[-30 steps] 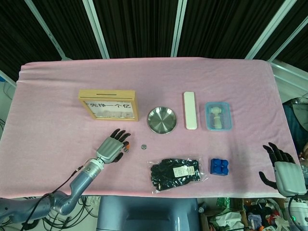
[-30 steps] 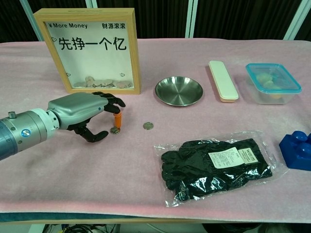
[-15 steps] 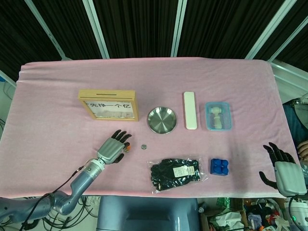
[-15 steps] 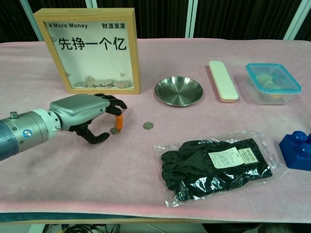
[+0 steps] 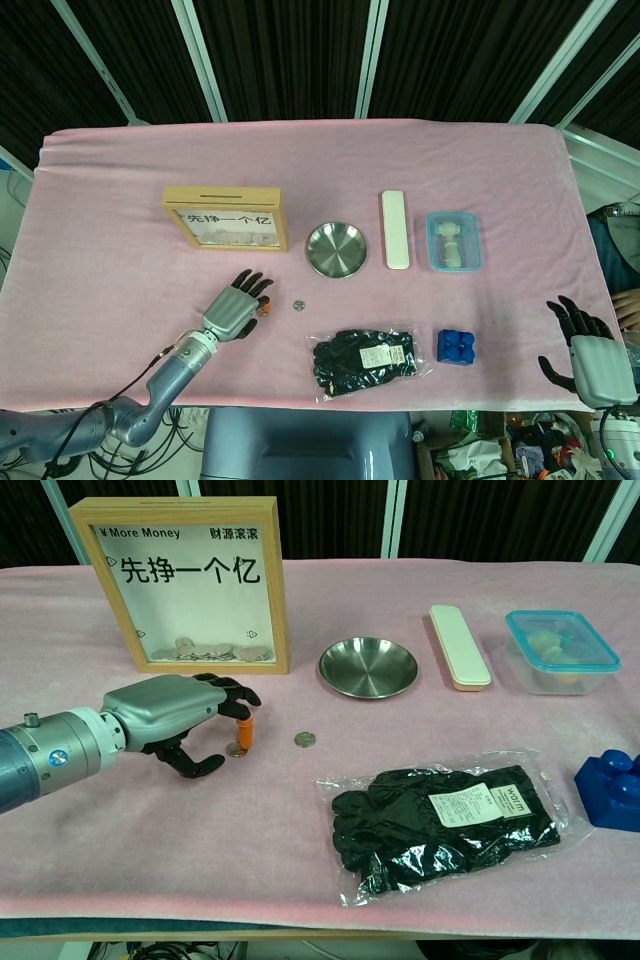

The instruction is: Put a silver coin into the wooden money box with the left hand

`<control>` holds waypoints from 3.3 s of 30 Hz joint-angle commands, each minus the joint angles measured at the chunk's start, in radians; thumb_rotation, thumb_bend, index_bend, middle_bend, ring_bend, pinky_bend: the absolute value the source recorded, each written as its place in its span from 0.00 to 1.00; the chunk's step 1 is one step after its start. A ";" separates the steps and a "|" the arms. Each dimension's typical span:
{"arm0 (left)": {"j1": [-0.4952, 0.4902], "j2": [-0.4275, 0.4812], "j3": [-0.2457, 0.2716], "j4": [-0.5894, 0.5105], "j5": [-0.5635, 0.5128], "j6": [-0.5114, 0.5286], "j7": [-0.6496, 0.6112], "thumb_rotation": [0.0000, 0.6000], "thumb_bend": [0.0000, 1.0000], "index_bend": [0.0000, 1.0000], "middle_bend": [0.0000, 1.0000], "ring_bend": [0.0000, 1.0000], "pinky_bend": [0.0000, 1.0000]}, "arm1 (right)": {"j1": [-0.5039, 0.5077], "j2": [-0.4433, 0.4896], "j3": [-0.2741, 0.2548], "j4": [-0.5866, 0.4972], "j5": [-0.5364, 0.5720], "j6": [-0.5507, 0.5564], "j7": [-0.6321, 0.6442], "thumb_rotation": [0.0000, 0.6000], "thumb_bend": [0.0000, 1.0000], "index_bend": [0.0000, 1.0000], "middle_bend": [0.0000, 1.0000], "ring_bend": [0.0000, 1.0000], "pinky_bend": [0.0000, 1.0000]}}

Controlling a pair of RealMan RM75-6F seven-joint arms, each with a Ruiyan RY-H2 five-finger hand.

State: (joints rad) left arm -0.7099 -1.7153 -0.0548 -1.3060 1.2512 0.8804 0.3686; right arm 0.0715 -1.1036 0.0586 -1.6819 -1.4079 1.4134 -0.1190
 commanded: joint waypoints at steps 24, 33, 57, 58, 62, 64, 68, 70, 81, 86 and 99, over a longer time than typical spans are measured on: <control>0.014 0.012 0.009 -0.006 -0.042 -0.004 0.032 1.00 0.46 0.49 0.11 0.00 0.00 | 0.002 -0.002 0.000 0.001 -0.001 -0.002 0.002 1.00 0.23 0.14 0.06 0.17 0.18; 0.024 0.024 0.015 -0.019 -0.038 0.003 0.018 1.00 0.46 0.53 0.14 0.00 0.00 | 0.001 -0.002 0.001 0.002 0.000 -0.001 0.004 1.00 0.23 0.14 0.06 0.17 0.18; 0.041 0.034 0.013 -0.015 -0.029 0.021 -0.006 1.00 0.46 0.61 0.20 0.00 0.00 | 0.003 -0.002 0.001 0.002 0.003 -0.005 0.005 1.00 0.23 0.14 0.06 0.17 0.18; 0.041 0.033 0.013 -0.015 -0.029 0.020 -0.008 1.00 0.46 0.61 0.20 0.00 0.00 | 0.003 -0.002 0.001 0.002 0.003 -0.005 0.005 1.00 0.23 0.14 0.06 0.17 0.18; 0.041 0.030 0.010 -0.010 -0.021 0.026 -0.017 1.00 0.46 0.62 0.21 0.00 0.00 | 0.003 -0.002 0.001 0.002 0.003 -0.005 0.004 1.00 0.23 0.14 0.06 0.17 0.18; 0.041 0.027 0.008 -0.006 -0.017 0.028 -0.020 1.00 0.46 0.62 0.21 0.00 0.00 | 0.003 -0.002 0.001 0.001 0.004 -0.006 0.004 1.00 0.23 0.14 0.06 0.17 0.18; 0.039 0.025 0.005 0.000 -0.022 0.025 -0.013 1.00 0.46 0.61 0.21 0.00 0.00 | 0.004 -0.002 0.001 0.001 0.004 -0.007 0.003 1.00 0.23 0.14 0.07 0.17 0.18; 0.038 0.025 0.004 -0.001 -0.024 0.023 -0.013 1.00 0.46 0.62 0.21 0.00 0.00 | 0.004 -0.002 0.001 0.001 0.004 -0.007 0.004 1.00 0.23 0.14 0.07 0.17 0.18; 0.029 0.015 -0.012 0.007 -0.002 0.038 -0.023 1.00 0.46 0.62 0.21 0.00 0.00 | 0.004 -0.004 0.000 0.001 0.003 -0.005 0.003 1.00 0.23 0.14 0.07 0.17 0.18; 0.016 0.004 -0.022 0.019 -0.004 0.031 -0.013 1.00 0.46 0.62 0.21 0.00 0.00 | 0.004 -0.004 -0.001 0.001 0.000 -0.005 0.002 1.00 0.23 0.14 0.07 0.17 0.18; 0.012 -0.008 -0.024 0.033 -0.005 0.030 -0.013 1.00 0.46 0.62 0.21 0.00 0.00 | 0.004 -0.004 -0.001 0.000 0.000 -0.005 0.003 1.00 0.23 0.14 0.07 0.17 0.18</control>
State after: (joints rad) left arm -0.6977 -1.7232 -0.0786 -1.2729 1.2467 0.9105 0.3555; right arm 0.0755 -1.1074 0.0576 -1.6821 -1.4084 1.4084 -0.1164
